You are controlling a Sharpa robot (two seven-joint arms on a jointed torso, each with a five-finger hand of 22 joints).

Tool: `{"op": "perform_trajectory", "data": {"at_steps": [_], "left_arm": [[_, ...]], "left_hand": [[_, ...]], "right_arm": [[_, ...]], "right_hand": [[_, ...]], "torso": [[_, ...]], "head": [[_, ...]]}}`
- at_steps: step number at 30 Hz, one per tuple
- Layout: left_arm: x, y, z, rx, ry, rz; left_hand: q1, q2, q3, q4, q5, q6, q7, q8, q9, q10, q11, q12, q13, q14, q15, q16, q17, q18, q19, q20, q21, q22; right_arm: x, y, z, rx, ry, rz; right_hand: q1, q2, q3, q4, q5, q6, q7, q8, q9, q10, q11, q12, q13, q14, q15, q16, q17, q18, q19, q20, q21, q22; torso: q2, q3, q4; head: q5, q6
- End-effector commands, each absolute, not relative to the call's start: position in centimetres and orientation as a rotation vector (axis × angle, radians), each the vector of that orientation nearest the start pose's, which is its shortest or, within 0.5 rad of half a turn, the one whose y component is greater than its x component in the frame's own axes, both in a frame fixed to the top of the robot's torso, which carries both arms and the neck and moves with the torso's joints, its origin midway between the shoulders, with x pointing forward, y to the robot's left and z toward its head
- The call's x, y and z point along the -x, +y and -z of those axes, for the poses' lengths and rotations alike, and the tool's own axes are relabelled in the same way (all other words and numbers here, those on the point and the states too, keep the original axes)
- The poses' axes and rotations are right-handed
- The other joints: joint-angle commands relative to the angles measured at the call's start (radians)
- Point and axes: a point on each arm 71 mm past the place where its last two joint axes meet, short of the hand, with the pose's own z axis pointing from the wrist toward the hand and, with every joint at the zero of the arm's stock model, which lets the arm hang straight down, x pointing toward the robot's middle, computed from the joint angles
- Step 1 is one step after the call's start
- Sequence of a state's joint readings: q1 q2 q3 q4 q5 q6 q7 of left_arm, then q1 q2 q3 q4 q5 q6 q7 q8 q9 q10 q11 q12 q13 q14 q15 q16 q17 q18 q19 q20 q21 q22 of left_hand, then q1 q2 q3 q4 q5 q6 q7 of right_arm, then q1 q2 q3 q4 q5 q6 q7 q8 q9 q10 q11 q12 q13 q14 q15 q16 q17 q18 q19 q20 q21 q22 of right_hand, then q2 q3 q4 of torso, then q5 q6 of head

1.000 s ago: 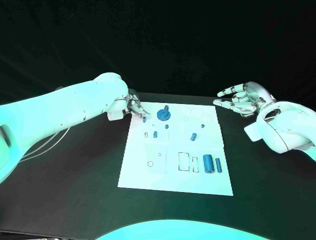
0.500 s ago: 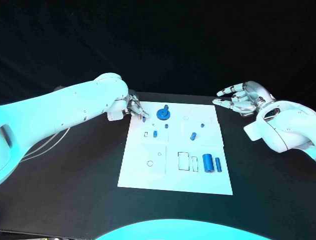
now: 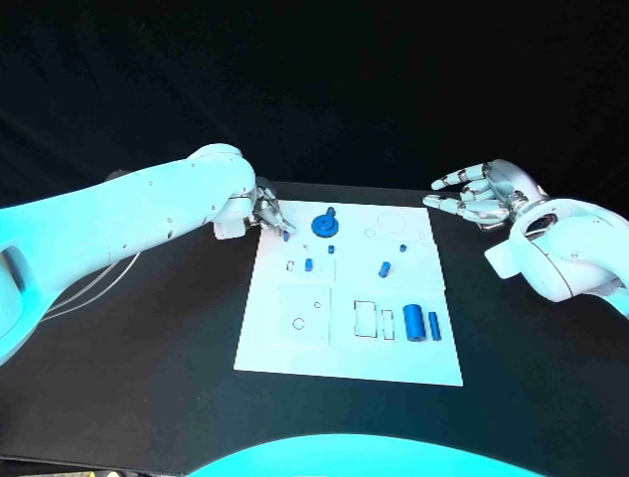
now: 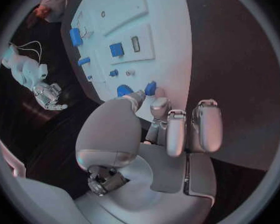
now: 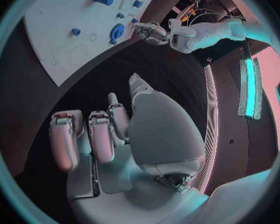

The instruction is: Assemble the parts on the task board

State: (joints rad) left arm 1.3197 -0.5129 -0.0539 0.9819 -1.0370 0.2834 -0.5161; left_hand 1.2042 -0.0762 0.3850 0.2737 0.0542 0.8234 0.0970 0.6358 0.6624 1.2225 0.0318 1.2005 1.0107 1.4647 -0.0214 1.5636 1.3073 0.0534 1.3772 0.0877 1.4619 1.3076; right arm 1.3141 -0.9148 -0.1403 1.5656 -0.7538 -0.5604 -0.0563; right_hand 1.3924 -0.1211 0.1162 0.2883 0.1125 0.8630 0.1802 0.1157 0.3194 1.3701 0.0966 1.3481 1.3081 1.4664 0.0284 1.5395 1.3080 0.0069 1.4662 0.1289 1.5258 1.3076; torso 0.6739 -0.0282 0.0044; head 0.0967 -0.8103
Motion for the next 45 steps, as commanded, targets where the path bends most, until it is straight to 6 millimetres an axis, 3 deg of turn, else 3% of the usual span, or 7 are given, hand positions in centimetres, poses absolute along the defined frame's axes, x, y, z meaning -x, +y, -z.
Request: {"op": "perform_trajectory", "data": {"at_steps": [1, 8, 14, 26, 34, 40, 45], "left_arm": [[-57.7, 20.6, 19.9, 0.275, 2.333, 0.254], [-57.7, 20.6, 20.0, 0.283, 2.337, 0.271], [-57.7, 20.6, 19.9, 0.304, 2.330, 0.293], [-57.2, 21.2, 19.7, 0.383, 2.320, 0.358], [-55.9, 21.7, 19.0, 0.418, 2.305, 0.420], [-54.7, 21.6, 18.4, 0.413, 2.274, 0.471], [-53.8, 21.3, 18.2, 0.373, 2.232, 0.489]], "left_hand": [[0.018, 0.004, 0.011, -0.001, 0.004, 0.006, -0.001, 0.006, 0.003, -0.001, -0.007, 0.005, 0.000, 0.102, -0.009, 0.001, 0.254, 0.005, 0.004, -0.004, -0.003, 0.025], [0.088, 0.018, 0.068, -0.035, 0.002, 0.002, -0.009, 0.020, 0.013, 0.001, -0.015, 0.004, -0.001, 0.102, -0.017, 0.001, 0.254, 0.005, 0.003, -0.010, -0.004, 0.025], [0.134, 0.012, 0.194, -0.094, 0.002, -0.020, -0.009, 0.043, 0.033, 0.006, -0.016, 0.000, -0.003, 0.103, -0.019, 0.003, 0.257, 0.004, 0.005, -0.014, -0.003, 0.030], [0.098, -0.016, 0.320, -0.143, 0.002, -0.030, -0.009, 0.082, 0.064, 0.021, -0.016, 0.004, 0.002, 0.104, -0.018, 0.004, 0.258, 0.003, 0.009, -0.014, -0.001, 0.037], [0.077, -0.028, 0.367, -0.166, 0.003, -0.030, -0.010, 0.095, 0.074, 0.029, -0.018, 0.008, 0.007, 0.105, -0.020, 0.005, 0.260, 0.002, 0.014, -0.016, 0.002, 0.043], [0.050, -0.050, 0.434, -0.202, 0.005, -0.025, -0.011, 0.109, 0.082, 0.041, -0.020, 0.013, 0.015, 0.106, -0.023, 0.007, 0.264, -0.001, 0.026, -0.018, 0.009, 0.056], [0.041, -0.056, 0.457, -0.213, 0.005, -0.020, -0.012, 0.114, 0.084, 0.049, -0.022, 0.017, 0.018, 0.106, -0.024, 0.007, 0.264, -0.003, 0.032, -0.020, 0.013, 0.064]], "right_arm": [[-49.0, -24.2, 16.2, -0.563, 1.585, -0.847], [-49.0, -24.2, 16.2, -0.563, 1.585, -0.847], [-49.0, -24.2, 16.2, -0.563, 1.585, -0.847], [-49.1, -24.2, 16.2, -0.562, 1.585, -0.848], [-49.1, -24.3, 16.2, -0.564, 1.584, -0.845], [-49.1, -24.4, 16.2, -0.566, 1.584, -0.843], [-49.1, -24.4, 16.2, -0.567, 1.585, -0.842]], "right_hand": [[-0.006, 0.002, -0.005, -0.002, 0.004, -0.004, 0.002, 0.007, -0.001, -0.006, 0.000, 0.000, 0.049, 0.079, -0.009, -0.005, 0.161, 0.006, 0.080, -0.006, -0.001, 0.230], [-0.006, 0.002, -0.005, -0.002, 0.004, -0.004, 0.002, 0.007, -0.001, -0.006, 0.000, 0.000, 0.049, 0.079, -0.009, -0.005, 0.161, 0.006, 0.080, -0.006, -0.001, 0.230], [-0.006, 0.004, -0.004, -0.003, 0.005, -0.003, 0.001, 0.008, -0.001, -0.005, 0.000, 0.001, 0.050, 0.079, -0.009, -0.006, 0.159, 0.006, 0.079, -0.007, -0.002, 0.230], [-0.006, 0.004, -0.004, -0.003, 0.006, -0.003, 0.001, 0.009, -0.002, -0.004, -0.001, 0.002, 0.051, 0.079, -0.009, -0.005, 0.160, 0.006, 0.080, -0.007, -0.002, 0.230], [-0.006, 0.004, -0.004, -0.003, 0.006, -0.003, 0.001, 0.009, -0.002, -0.004, -0.001, 0.002, 0.051, 0.079, -0.009, -0.005, 0.160, 0.006, 0.080, -0.007, -0.002, 0.230], [-0.006, 0.004, -0.004, -0.003, 0.006, -0.003, 0.001, 0.009, -0.002, -0.004, -0.001, 0.002, 0.051, 0.079, -0.009, -0.005, 0.160, 0.006, 0.080, -0.007, -0.002, 0.230], [-0.007, 0.005, -0.003, -0.003, 0.008, -0.003, 0.001, 0.010, -0.002, -0.004, -0.001, 0.002, 0.051, 0.079, -0.010, -0.006, 0.159, 0.006, 0.079, -0.007, -0.003, 0.229]], "torso": [[0.000, 0.0004, -0.0001], [-0.001, 0.0002, -0.0007], [-0.001, 0.0005, -0.0003], [-0.004, 0.0011, 0.0005], [-0.009, 0.0030, 0.0039], [-0.013, 0.0045, 0.0055], [-0.011, 0.0027, 0.0049]], "head": [[0.000, -0.001], [-0.001, -0.004], [0.000, -0.004], [0.004, -0.001], [0.007, -0.002], [0.009, -0.004], [0.012, -0.003]]}}
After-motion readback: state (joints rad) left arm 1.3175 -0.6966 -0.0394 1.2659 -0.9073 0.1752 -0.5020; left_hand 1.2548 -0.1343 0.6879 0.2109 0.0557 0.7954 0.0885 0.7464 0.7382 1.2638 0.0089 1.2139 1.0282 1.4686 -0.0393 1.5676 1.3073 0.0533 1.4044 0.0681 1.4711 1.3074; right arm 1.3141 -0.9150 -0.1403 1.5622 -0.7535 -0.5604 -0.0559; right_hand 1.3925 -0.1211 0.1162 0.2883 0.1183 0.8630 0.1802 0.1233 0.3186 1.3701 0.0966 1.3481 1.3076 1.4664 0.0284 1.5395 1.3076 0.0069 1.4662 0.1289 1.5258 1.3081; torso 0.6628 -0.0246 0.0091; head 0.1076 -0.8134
